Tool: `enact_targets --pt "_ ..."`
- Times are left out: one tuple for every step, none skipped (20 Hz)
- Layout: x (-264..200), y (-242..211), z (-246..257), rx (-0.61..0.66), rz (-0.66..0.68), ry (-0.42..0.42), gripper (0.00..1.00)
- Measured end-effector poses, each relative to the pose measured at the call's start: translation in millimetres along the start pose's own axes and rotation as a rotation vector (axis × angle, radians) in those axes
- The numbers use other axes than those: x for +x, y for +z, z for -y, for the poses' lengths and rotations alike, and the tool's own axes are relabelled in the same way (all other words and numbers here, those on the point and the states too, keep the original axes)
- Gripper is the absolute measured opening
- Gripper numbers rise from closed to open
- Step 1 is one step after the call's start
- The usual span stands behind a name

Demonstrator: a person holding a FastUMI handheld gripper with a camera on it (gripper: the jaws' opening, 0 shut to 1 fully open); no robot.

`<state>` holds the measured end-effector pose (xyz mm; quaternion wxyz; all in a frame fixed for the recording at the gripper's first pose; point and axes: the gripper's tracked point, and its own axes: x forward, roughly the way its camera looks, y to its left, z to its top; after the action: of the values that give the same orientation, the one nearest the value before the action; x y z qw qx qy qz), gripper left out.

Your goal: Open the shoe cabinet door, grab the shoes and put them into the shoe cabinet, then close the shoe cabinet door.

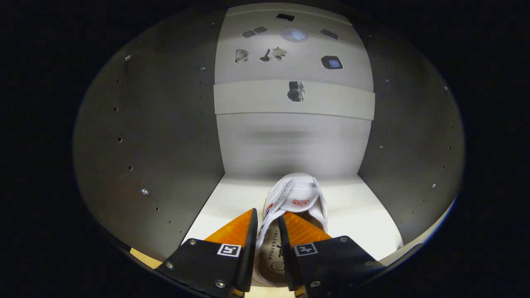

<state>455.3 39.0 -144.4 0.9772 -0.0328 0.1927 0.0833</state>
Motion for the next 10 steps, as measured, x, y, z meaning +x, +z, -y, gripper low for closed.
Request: enact_targets --pt "-5 -2 -2 0.005 0.001 0.005 0.36" --pt "-10 -3 -3 0.012 0.006 0.005 0.4" --pt "-16 -2 -2 0.015 0.013 -0.003 0.42" --pt "-23 1 0 0.011 0.03 -0.011 0.44" --pt "-30 5 0 0.01 0.051 -0.019 0.44" --pt "-38 7 0 0.009 0.06 -0.02 0.45" --pt "-47 9 -1 0.013 0.067 -0.015 0.45" --pt "-57 11 -2 0.019 0.074 -0.011 0.46" --pt "-66 14 -2 0.022 0.085 -0.014 0.46" --pt "-75 17 -1 0.025 0.096 -0.017 0.47"
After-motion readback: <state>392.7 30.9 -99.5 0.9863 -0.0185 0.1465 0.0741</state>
